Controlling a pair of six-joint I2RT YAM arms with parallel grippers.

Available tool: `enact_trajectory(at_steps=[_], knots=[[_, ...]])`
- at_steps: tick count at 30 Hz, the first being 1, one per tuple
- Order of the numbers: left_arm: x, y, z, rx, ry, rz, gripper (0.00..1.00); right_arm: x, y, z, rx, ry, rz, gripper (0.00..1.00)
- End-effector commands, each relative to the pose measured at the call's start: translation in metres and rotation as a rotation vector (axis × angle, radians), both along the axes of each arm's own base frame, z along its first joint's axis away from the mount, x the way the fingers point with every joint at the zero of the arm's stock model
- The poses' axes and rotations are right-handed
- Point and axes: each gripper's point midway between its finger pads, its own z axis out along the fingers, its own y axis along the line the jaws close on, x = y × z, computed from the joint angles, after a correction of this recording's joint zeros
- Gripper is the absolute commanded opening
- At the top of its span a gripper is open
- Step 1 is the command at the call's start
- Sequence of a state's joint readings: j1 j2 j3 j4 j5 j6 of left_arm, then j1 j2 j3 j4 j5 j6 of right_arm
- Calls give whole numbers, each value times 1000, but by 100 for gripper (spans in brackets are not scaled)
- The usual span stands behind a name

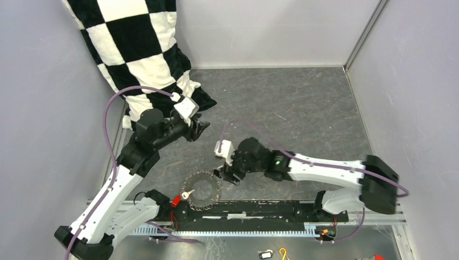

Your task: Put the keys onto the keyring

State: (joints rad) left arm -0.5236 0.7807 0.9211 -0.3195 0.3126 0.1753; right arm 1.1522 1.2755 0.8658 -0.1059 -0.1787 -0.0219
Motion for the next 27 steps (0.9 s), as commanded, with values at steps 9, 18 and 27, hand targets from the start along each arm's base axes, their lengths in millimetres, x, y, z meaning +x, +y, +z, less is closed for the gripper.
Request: enact_trajectory(at_steps=[9, 18, 27], knots=[[74, 93, -3, -66, 148, 365, 100, 14, 77, -89, -101, -109, -35, 72], [90, 114, -59, 118, 246, 369, 100, 22, 84, -105, -118, -134, -95, 77], [98, 124, -75, 144, 286, 368, 100, 26, 89, -82, -115, -183, -77, 77]])
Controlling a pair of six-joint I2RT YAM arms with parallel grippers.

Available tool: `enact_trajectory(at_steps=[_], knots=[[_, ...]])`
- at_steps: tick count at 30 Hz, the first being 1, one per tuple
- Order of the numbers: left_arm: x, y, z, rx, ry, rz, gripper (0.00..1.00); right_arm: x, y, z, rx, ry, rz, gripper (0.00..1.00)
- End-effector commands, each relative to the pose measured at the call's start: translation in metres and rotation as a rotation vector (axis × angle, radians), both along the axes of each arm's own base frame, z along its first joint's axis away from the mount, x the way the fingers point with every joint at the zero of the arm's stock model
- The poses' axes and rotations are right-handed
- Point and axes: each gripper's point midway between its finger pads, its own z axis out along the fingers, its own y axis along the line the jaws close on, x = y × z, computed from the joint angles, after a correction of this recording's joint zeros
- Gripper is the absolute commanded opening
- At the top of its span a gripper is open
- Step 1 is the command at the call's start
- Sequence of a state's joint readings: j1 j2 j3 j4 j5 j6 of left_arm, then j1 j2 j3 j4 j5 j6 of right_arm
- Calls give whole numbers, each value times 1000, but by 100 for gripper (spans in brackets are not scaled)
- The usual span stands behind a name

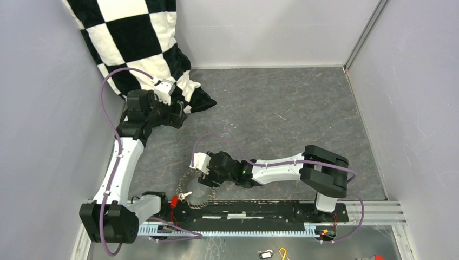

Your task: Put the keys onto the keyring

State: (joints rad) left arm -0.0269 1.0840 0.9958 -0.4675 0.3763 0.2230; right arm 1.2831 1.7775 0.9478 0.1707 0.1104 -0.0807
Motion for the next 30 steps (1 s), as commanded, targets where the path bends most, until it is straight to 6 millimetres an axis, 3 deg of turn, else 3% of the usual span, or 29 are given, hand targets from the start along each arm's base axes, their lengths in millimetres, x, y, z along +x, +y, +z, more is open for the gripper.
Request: enact_trajectory(at_steps=[1, 7, 11, 17, 23, 30], knots=[[7, -1, 8, 29, -42, -58, 100, 2, 27, 30, 78, -30, 19, 78], [17, 2, -10, 38, 4, -56, 100, -4, 30, -2, 1, -39, 42, 84], [22, 3, -18, 30, 14, -53, 100, 7, 14, -28, -95, -91, 6, 84], [23, -6, -25, 4, -1, -98, 100, 32, -33, -45, -179, -147, -94, 82], [28, -13, -39, -17, 9, -143, 100, 77, -108, -47, -156, -84, -266, 80], [34, -17, -57, -20, 15, -175, 100, 114, -147, -45, -198, -95, -369, 80]])
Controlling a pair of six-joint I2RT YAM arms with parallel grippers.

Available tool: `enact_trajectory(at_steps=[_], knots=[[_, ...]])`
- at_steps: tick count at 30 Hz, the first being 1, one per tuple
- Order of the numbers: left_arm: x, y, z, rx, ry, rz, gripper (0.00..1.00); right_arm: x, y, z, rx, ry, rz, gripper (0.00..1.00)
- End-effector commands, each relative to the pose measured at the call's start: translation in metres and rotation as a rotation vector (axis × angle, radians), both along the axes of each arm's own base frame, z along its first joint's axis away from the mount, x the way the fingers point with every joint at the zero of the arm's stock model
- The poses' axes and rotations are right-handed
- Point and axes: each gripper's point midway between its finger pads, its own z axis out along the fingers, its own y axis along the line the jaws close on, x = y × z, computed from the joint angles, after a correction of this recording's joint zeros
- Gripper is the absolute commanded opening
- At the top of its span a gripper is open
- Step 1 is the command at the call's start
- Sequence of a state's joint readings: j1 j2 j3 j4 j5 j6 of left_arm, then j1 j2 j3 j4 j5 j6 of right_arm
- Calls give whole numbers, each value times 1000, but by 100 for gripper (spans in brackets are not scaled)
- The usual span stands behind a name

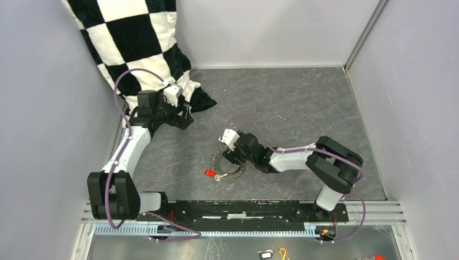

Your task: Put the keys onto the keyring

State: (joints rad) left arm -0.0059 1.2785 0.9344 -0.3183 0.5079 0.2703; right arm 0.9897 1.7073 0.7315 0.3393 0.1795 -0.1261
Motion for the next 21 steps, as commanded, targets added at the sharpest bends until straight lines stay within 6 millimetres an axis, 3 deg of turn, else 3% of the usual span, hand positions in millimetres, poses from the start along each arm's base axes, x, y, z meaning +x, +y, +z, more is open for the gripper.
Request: enact_trajectory(at_steps=[1, 6, 7, 9, 12, 15, 18, 21], knots=[[7, -4, -2, 18, -77, -68, 100, 13, -52, -25, -179, 16, -90, 80], [4, -4, -14, 26, -85, -83, 100, 55, -97, -15, -147, 19, -262, 83], [3, -5, -16, 24, -88, -86, 100, 61, -98, -8, -118, 18, -265, 84], [2, -6, -19, 14, -94, -85, 100, 65, -86, 16, -35, -8, -219, 98], [3, -6, -23, 3, -104, -75, 100, 65, -68, 54, 63, -51, -150, 98], [5, -6, -29, -4, -116, -60, 100, 65, -71, 90, 143, -120, -139, 98], [8, -5, -34, -10, -154, -46, 100, 77, -107, 113, 209, -179, -257, 98], [8, -4, -40, -32, -227, -10, 100, 87, -185, 125, 239, -309, -541, 98]])
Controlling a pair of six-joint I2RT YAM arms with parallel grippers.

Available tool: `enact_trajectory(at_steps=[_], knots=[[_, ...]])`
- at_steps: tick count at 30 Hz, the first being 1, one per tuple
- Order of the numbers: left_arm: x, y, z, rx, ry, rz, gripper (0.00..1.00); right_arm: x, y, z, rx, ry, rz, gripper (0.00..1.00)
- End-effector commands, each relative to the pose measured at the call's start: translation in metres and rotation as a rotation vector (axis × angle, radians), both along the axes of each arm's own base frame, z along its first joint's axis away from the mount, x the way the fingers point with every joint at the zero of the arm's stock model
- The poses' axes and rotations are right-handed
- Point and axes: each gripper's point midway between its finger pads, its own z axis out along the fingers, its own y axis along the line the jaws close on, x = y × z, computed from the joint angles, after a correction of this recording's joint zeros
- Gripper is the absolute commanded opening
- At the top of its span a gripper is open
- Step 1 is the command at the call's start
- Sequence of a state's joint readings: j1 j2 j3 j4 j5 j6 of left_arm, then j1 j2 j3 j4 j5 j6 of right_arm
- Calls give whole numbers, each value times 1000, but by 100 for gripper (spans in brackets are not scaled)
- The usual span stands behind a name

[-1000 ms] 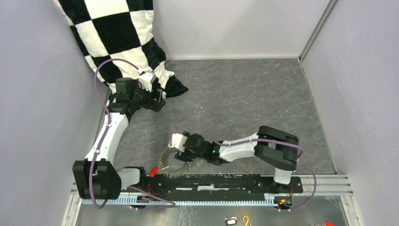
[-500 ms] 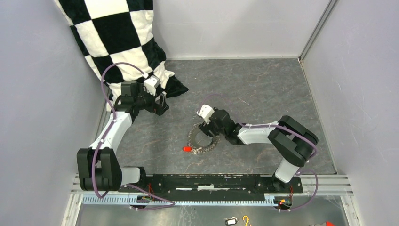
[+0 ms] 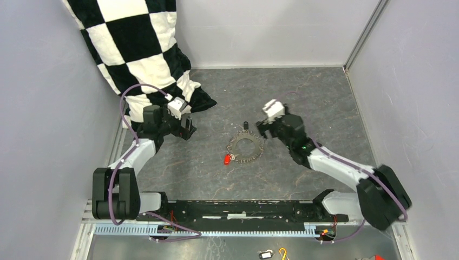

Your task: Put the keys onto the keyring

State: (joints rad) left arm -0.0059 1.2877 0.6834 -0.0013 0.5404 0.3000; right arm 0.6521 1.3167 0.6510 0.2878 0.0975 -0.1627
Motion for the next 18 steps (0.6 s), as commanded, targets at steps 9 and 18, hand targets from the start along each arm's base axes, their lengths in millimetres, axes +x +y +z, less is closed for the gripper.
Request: enact_trajectory(at_steps=[9, 18], knots=[[17, 29, -8, -128, -304, 255, 100, -46, -275, -22, 45, -315, -1024, 98], [13, 67, -11, -179, -446, 443, 100, -46, -299, -40, 9, -297, -1051, 98]])
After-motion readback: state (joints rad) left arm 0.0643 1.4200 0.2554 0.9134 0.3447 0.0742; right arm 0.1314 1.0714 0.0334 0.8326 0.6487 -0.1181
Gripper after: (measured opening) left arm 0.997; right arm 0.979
